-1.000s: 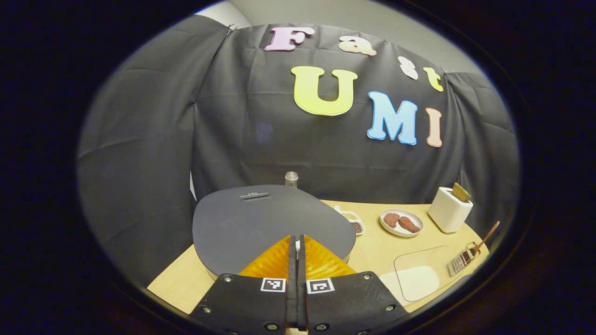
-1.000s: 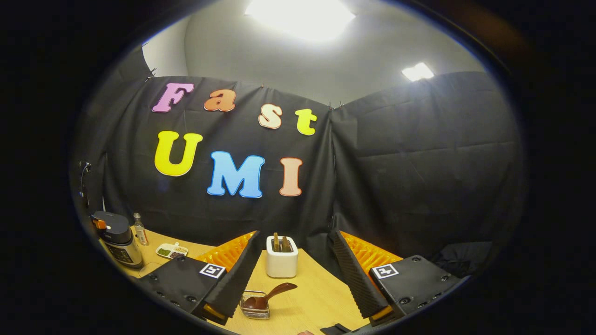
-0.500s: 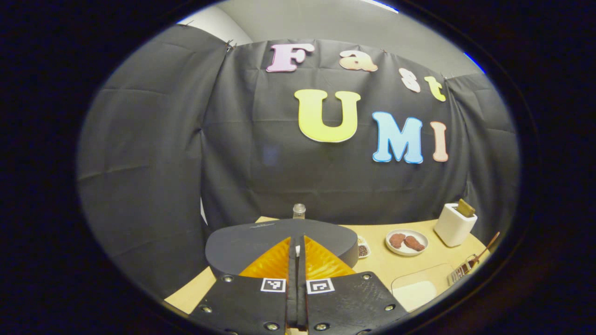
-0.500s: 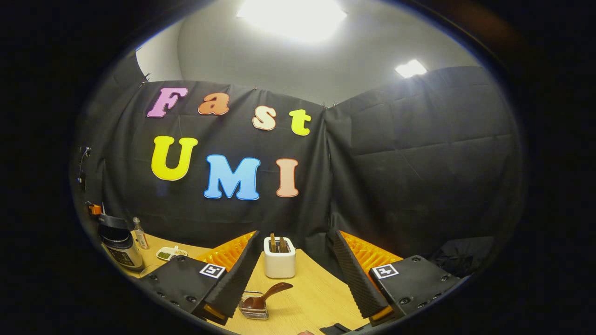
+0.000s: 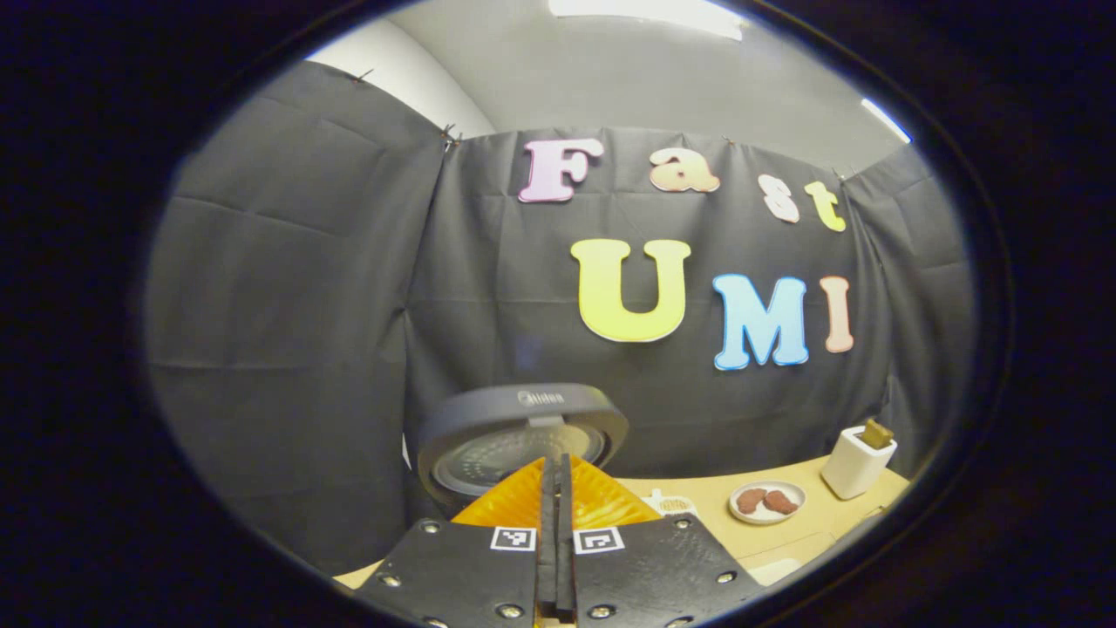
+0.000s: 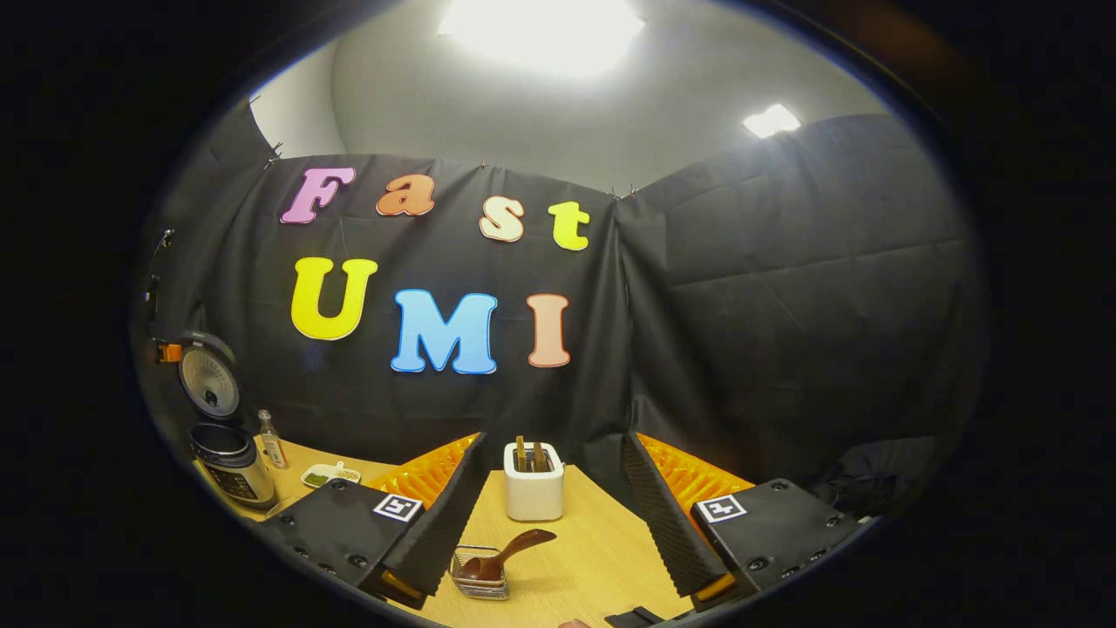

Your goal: Close the left gripper, press the button to open the rice cooker; take a wooden spoon from the chopstick holder with the right hand, scoop a spoonful of rice and pour it into the rice cooker, then put the wooden spoon back into the chopstick holder.

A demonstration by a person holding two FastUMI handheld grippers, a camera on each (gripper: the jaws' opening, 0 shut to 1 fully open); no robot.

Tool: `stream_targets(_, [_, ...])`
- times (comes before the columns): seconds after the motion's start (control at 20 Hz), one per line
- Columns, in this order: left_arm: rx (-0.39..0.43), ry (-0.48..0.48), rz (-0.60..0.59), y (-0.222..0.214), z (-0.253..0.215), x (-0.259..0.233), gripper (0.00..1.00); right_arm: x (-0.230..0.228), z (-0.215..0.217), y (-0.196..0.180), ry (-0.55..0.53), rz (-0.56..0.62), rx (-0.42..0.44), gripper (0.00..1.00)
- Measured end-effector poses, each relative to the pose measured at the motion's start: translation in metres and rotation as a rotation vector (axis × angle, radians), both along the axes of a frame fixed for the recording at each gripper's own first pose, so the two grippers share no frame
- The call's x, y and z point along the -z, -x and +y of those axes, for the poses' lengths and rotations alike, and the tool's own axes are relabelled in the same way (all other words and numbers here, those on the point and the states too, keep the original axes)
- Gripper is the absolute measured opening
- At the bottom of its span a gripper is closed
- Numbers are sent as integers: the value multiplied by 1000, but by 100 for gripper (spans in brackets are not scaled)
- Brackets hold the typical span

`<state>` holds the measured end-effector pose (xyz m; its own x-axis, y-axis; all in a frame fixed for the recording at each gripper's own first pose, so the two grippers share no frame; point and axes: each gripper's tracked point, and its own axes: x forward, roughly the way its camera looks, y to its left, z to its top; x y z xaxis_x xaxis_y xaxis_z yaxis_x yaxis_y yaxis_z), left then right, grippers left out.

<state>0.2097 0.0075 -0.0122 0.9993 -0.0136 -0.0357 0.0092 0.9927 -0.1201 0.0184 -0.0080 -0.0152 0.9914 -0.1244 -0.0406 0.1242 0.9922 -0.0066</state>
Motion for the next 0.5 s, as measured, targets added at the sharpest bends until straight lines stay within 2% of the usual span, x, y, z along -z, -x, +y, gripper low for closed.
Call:
stream_targets(0.15, [-1,-24,-32,21,-1,-18,0,6,0,-7,-14,5,-17,98])
stream_targets(0.2, [2,-31,-47,24,-3,-25,4,8,2,-11,-21,10,-25,97])
stream_targets(0.45, [-25,-56,-112,63,-2,-51,90,32,3,-33,-87,62,-66,98])
stream_targets(0.5, [-29,-59,-117,70,-1,-53,89,37,2,-38,-100,73,-71,98])
